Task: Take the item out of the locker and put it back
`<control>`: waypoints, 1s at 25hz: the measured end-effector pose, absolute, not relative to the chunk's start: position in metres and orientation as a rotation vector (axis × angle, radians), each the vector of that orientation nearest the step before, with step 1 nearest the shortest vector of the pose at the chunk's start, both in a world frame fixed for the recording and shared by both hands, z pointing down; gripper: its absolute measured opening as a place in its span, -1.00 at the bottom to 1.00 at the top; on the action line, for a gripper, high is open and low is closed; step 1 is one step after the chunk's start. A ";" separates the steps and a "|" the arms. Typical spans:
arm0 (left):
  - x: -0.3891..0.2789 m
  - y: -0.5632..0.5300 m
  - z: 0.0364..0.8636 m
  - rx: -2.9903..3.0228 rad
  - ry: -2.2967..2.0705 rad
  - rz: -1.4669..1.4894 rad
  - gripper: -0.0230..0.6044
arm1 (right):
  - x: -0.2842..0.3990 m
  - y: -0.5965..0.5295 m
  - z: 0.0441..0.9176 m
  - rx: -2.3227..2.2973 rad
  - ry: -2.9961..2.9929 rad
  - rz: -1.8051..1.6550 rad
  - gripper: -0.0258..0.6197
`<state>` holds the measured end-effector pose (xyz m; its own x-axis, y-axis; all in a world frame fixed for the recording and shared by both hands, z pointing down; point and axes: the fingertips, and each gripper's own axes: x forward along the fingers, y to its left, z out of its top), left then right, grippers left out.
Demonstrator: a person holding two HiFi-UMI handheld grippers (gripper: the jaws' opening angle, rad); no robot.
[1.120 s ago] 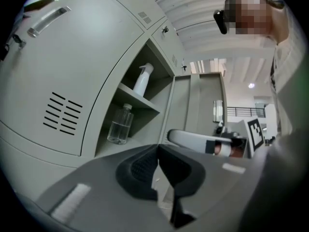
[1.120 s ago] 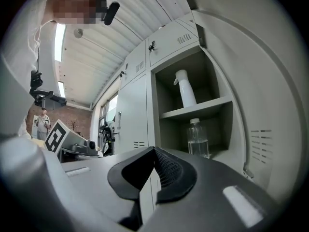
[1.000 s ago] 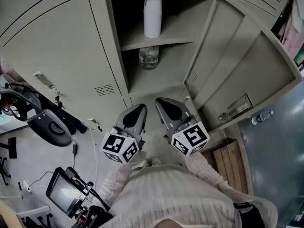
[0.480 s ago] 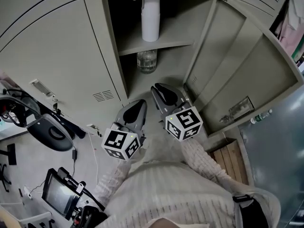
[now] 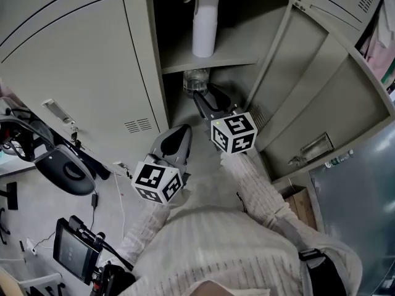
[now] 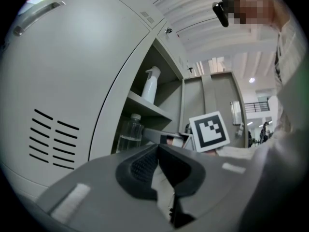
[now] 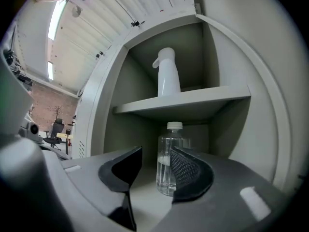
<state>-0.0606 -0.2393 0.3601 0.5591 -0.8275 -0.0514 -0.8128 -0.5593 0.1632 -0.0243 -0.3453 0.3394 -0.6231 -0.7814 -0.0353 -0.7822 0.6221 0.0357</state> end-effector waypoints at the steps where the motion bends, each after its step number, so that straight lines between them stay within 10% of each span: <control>1: -0.060 -0.240 0.360 2.668 -1.406 -0.186 -0.90 | -0.025 -0.351 0.339 -1.361 2.815 0.073 -0.39; 13: -0.055 -0.248 0.357 2.685 -1.381 -0.195 -0.91 | -0.035 -0.398 0.354 -1.463 2.842 -0.003 0.36; 25: -0.063 -0.259 0.358 2.666 -1.413 -0.201 -0.91 | -0.048 -0.443 0.370 -1.514 2.882 -0.046 0.51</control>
